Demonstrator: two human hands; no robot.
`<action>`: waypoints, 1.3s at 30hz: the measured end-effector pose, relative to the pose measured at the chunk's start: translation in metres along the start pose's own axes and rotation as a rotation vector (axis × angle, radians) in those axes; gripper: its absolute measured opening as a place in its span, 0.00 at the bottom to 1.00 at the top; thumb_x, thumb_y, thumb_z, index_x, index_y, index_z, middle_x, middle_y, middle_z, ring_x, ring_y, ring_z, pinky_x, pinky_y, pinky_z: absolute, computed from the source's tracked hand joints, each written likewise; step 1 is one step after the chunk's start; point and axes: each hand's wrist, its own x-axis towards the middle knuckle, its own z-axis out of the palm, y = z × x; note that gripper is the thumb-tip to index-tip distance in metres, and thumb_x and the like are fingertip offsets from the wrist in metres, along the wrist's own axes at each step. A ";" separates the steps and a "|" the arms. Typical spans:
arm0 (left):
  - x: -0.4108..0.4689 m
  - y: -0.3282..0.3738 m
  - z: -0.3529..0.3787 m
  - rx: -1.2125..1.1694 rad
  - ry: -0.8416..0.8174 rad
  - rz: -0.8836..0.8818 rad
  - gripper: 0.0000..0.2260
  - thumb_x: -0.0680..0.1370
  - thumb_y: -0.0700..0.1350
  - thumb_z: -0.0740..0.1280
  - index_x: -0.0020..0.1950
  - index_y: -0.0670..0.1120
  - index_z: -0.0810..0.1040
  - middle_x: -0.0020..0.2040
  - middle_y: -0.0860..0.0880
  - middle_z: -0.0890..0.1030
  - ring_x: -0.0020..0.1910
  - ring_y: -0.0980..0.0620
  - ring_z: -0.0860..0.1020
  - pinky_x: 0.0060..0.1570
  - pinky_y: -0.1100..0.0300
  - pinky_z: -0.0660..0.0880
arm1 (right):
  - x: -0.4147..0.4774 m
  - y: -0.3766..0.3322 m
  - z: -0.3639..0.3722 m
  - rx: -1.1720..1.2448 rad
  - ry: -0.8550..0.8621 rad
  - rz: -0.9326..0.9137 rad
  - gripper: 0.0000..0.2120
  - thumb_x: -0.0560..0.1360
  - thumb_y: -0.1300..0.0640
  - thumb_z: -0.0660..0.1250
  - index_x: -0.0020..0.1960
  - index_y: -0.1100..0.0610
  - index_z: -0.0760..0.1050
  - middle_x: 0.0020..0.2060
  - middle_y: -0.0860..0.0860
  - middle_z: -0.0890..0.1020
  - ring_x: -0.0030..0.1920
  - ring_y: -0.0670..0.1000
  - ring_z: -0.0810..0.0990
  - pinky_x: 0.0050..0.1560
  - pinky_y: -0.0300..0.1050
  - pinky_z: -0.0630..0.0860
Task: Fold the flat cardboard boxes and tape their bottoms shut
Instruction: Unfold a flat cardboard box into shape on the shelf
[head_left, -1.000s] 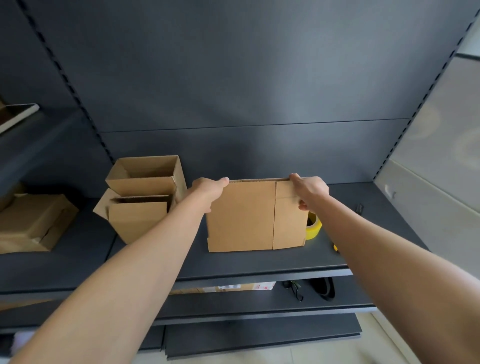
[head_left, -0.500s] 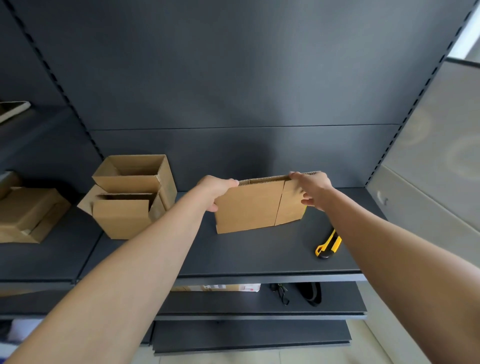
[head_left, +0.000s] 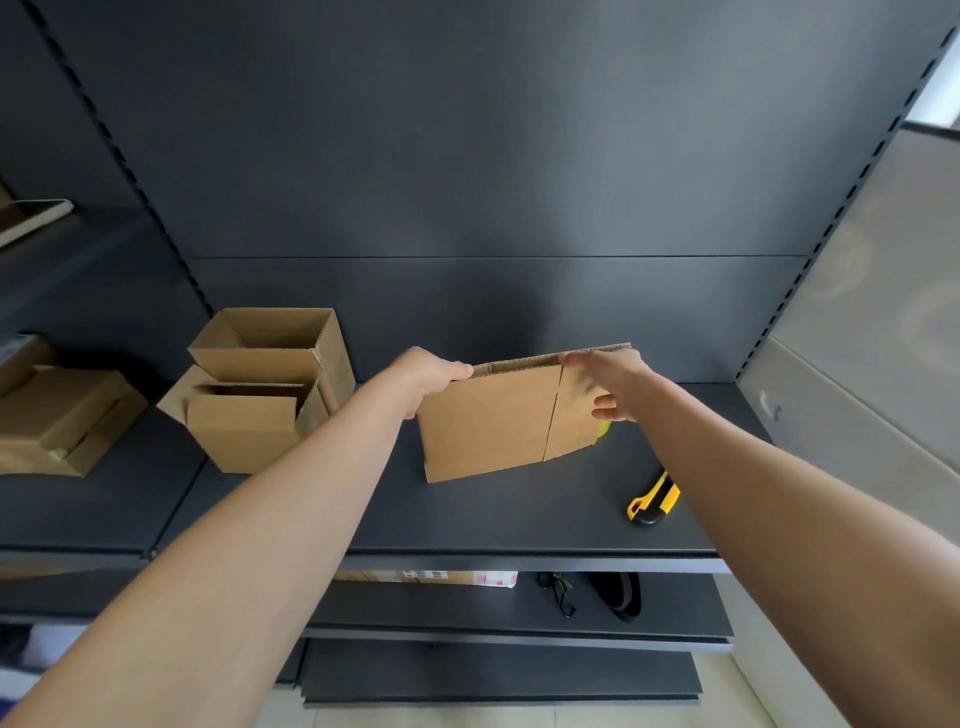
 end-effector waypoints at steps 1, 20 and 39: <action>0.001 0.001 0.001 0.006 -0.007 0.013 0.26 0.75 0.55 0.70 0.66 0.40 0.71 0.63 0.44 0.74 0.60 0.44 0.73 0.53 0.55 0.70 | -0.001 0.000 0.002 -0.001 0.003 0.009 0.38 0.69 0.48 0.75 0.70 0.58 0.59 0.66 0.57 0.70 0.62 0.60 0.72 0.59 0.56 0.76; 0.011 0.004 -0.007 -0.029 -0.065 -0.046 0.21 0.77 0.56 0.66 0.60 0.41 0.73 0.56 0.40 0.79 0.51 0.39 0.80 0.49 0.44 0.80 | -0.013 -0.016 -0.004 -0.202 -0.190 0.028 0.31 0.74 0.70 0.64 0.73 0.57 0.59 0.69 0.57 0.66 0.63 0.59 0.73 0.60 0.56 0.76; 0.032 -0.004 -0.007 -0.289 -0.030 -0.046 0.15 0.79 0.49 0.65 0.59 0.39 0.72 0.52 0.40 0.78 0.49 0.41 0.80 0.50 0.44 0.79 | -0.010 -0.007 -0.012 -0.269 -0.421 -0.013 0.26 0.75 0.69 0.61 0.67 0.47 0.67 0.54 0.54 0.78 0.50 0.54 0.80 0.61 0.52 0.75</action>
